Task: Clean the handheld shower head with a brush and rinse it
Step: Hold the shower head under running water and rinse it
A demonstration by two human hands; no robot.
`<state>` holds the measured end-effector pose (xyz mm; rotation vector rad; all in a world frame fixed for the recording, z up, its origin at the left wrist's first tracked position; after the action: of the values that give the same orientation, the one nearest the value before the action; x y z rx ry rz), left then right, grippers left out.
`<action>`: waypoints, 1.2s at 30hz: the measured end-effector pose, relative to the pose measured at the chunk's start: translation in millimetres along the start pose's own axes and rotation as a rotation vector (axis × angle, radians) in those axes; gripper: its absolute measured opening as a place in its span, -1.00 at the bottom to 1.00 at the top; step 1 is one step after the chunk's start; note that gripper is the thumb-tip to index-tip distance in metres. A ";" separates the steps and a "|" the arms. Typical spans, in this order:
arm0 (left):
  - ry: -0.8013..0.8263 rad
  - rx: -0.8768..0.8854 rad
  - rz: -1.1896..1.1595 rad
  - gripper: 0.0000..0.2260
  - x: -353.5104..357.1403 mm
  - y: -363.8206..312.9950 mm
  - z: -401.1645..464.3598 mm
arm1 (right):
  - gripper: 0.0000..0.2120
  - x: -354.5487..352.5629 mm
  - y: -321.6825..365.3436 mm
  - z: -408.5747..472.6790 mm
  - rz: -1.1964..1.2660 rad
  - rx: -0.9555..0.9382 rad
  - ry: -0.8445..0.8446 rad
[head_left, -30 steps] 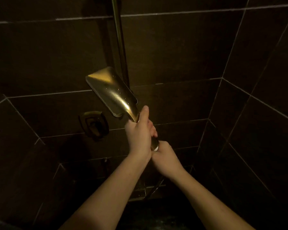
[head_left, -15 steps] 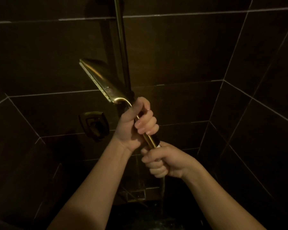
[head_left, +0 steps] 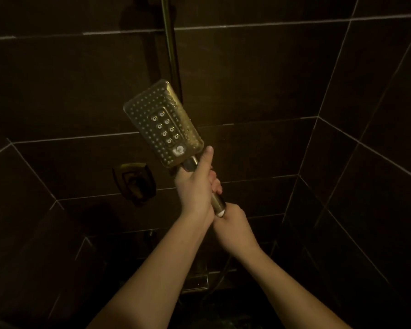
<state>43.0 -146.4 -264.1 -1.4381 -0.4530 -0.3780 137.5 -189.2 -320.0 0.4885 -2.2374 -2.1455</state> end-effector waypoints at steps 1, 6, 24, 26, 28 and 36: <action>-0.009 0.009 0.009 -0.66 -1.0 0.9 -0.1 | -0.87 -0.5 -1.6 -0.8 -0.033 0.004 -0.008; 0.049 0.070 0.111 -0.74 0.1 -4.5 6.2 | -0.86 -2.8 -5.2 12.0 -0.149 0.032 0.044; 0.092 -0.165 0.836 -0.83 -77.9 35.0 81.4 | -0.76 -48.1 -62.7 79.9 -1.427 0.506 0.414; 0.082 -0.210 0.779 -0.78 -82.3 36.3 82.0 | -0.77 -47.7 -56.0 83.4 -1.432 0.496 0.420; -0.040 -0.151 0.668 -0.75 -91.1 27.6 84.8 | -0.89 -53.1 -51.3 95.0 -1.223 0.482 0.389; -0.091 -0.088 1.037 -0.86 -100.6 16.4 82.8 | -0.73 -64.7 -56.0 105.8 -1.361 0.535 0.319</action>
<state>-40.8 -64.5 -323.5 -1.5822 0.2719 0.5073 188.5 -72.5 -368.0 2.7126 -2.4524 -1.2682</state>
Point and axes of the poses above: each hand's wrist, its own z-axis towards the middle knuckle, its own x-axis out of the palm, y = z × x, the point moved 9 cm from there along z, towards the middle knuckle, and after that the axes turned 9 degrees about y, right-handed, at the moved point
